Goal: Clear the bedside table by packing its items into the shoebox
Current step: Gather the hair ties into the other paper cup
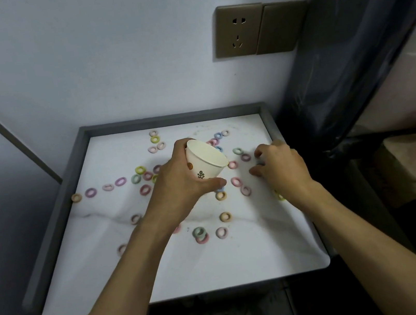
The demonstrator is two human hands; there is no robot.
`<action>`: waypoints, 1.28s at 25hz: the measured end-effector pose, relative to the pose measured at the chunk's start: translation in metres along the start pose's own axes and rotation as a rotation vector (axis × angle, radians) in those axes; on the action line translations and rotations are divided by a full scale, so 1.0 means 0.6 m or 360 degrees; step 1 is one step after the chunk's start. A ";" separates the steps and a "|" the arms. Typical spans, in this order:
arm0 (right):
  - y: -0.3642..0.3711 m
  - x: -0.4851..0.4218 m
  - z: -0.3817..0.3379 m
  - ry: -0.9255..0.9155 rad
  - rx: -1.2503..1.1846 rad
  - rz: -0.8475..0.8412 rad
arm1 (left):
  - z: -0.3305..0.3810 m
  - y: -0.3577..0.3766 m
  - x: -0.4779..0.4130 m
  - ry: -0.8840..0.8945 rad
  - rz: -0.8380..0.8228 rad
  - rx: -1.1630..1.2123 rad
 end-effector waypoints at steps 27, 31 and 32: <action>-0.086 0.082 -0.038 -0.0318 -0.0587 0.0168 | 0.007 0.004 0.008 0.0029 -0.0103 -0.0135; -0.012 0.098 0.012 0.0192 0.0125 -0.0178 | 0.008 0.004 0.006 0.0023 -0.0084 -0.0141; 0.000 0.098 0.012 0.0201 0.0123 -0.0208 | 0.008 0.005 0.006 0.0024 -0.0086 -0.0151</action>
Point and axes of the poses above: each hand's wrist, its own x-axis away from the middle knuckle, its own y-axis out of the palm, z = x × y, the point moved 5 cm from there along -x, towards the middle knuckle, and after that the axes turned 11 degrees about -z, right-handed, at the moved point
